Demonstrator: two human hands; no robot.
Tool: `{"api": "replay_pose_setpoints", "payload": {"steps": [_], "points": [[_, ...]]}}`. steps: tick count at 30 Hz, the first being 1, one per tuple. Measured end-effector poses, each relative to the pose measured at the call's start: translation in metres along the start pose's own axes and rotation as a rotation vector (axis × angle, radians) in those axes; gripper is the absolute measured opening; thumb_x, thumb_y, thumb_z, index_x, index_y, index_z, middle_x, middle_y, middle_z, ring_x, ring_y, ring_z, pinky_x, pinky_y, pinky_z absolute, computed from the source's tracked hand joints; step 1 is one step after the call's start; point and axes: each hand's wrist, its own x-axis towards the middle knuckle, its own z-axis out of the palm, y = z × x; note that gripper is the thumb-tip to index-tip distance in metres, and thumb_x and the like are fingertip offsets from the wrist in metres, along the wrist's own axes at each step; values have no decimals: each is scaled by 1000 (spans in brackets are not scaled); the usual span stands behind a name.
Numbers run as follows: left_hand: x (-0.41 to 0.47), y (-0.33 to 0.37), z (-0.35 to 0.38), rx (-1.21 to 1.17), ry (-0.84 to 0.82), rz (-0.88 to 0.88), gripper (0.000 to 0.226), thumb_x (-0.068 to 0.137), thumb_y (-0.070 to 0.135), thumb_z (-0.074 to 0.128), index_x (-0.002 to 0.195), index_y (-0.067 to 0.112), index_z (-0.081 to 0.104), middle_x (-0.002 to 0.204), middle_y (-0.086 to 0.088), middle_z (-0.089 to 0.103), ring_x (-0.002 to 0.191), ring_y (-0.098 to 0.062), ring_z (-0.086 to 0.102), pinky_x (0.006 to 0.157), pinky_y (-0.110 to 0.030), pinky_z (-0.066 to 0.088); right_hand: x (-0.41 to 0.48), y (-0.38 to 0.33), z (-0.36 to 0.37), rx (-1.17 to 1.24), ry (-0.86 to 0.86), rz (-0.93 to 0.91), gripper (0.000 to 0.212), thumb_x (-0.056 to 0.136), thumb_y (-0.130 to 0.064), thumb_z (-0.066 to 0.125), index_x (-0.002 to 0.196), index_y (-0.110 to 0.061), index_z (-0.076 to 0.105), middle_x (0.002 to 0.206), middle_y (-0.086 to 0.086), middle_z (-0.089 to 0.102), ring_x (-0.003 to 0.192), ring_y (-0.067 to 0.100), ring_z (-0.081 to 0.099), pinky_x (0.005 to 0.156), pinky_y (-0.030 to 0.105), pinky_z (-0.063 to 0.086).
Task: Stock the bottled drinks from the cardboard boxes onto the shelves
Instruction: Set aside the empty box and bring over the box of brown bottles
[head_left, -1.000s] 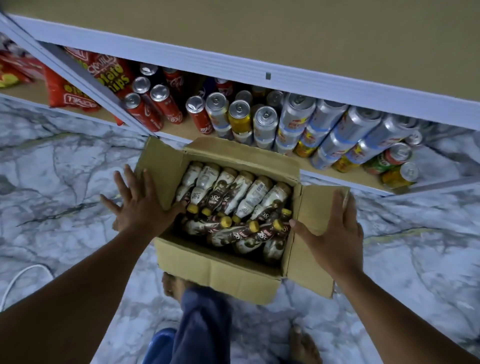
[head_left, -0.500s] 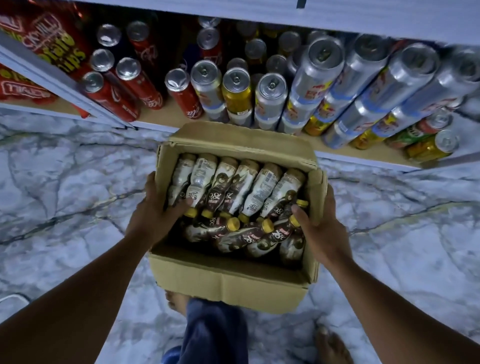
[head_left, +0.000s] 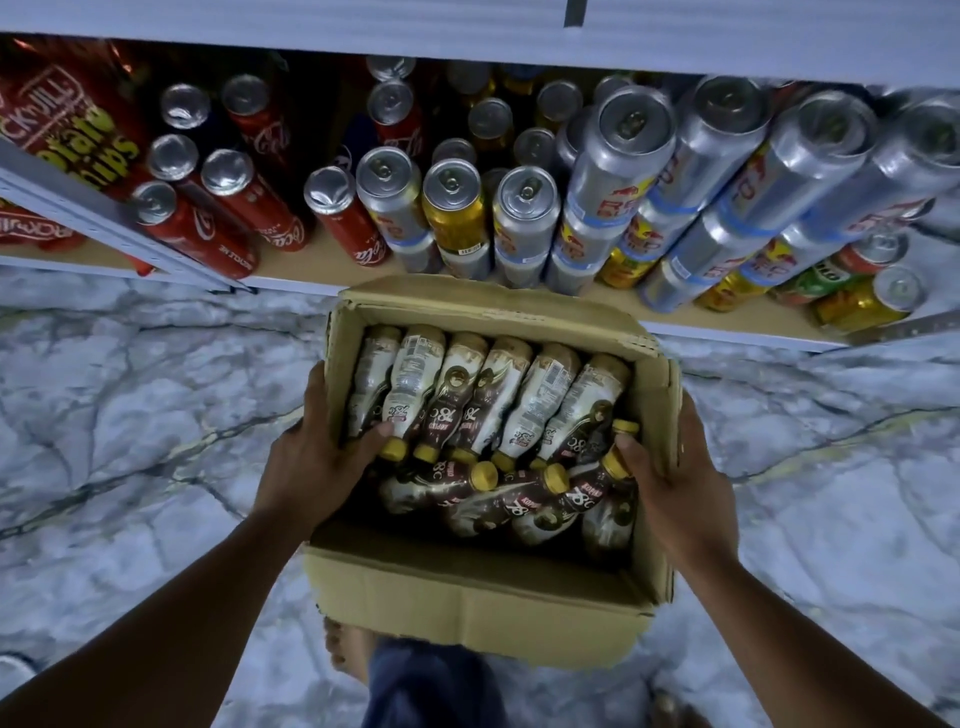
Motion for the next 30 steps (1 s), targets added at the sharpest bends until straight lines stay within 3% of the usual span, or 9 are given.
{"api": "replay_pose_setpoints", "payload": {"steps": [4, 9, 13, 15, 18, 20, 22, 24, 30], "points": [[8, 20, 11, -39, -21, 73, 102, 85, 79, 52, 159, 37, -3, 135, -21, 63, 112, -48, 64, 91, -54, 55, 16, 6, -18, -25, 60, 14, 83, 92, -65, 55, 161, -39, 16, 132, 16, 66, 115, 44, 62, 82, 47, 52], [9, 31, 18, -36, 17, 68, 100, 88, 76, 48, 161, 29, -1, 135, -23, 62, 113, -48, 64, 90, -51, 53, 35, 11, -26, -60, 79, -6, 86, 86, -76, 50, 158, -48, 12, 129, 14, 68, 113, 45, 62, 84, 52, 56], [11, 29, 19, -69, 19, 69, 99, 87, 76, 46, 161, 27, 3, 140, -22, 60, 119, -47, 60, 90, -51, 50, 34, 14, -25, -63, 85, -31, 85, 86, -79, 46, 158, -49, 11, 131, 13, 67, 115, 45, 61, 85, 51, 55], [12, 27, 21, -67, 20, 72, 100, 88, 79, 44, 162, 27, 1, 149, -21, 51, 128, -47, 54, 97, -55, 49, 30, 13, -24, -52, 106, -54, 83, 90, -75, 47, 159, -44, 14, 141, 10, 60, 125, 40, 56, 89, 50, 53], [8, 28, 23, 60, 225, 263, 93, 94, 74, 44, 160, 16, 15, 159, -20, 34, 145, -42, 33, 115, -67, 28, 18, 8, -22, -11, 313, -244, 74, 96, -62, 56, 156, -26, 31, 152, 8, 46, 139, 30, 40, 103, 48, 42], [0, 36, 27, 134, 337, 488, 83, 93, 62, 55, 153, 9, 32, 152, -20, 40, 143, -40, 35, 117, -67, 22, 9, 4, -16, -36, 365, -387, 66, 97, -58, 55, 148, -19, 43, 141, 9, 54, 132, 29, 44, 103, 43, 38], [-7, 42, 34, 91, 276, 671, 76, 91, 56, 64, 149, 11, 41, 142, -17, 50, 133, -37, 46, 110, -59, 39, -1, 2, -4, -33, 303, -436, 62, 96, -58, 56, 144, -21, 48, 128, 0, 63, 125, 25, 51, 101, 43, 36], [-9, 40, 40, 67, 141, 683, 83, 83, 50, 78, 151, 18, 41, 137, -8, 52, 126, -31, 53, 91, -47, 55, -11, 1, 12, 1, 232, -426, 63, 94, -58, 57, 145, -24, 48, 117, -10, 68, 124, 22, 53, 102, 47, 39], [3, 23, 50, 178, 85, 764, 96, 74, 28, 90, 155, 23, 38, 132, -4, 57, 132, -23, 40, 80, -40, 59, -12, 12, 43, -154, 106, -371, 68, 90, -70, 50, 149, -42, 32, 124, -8, 67, 133, 16, 40, 101, 45, 29]]}}
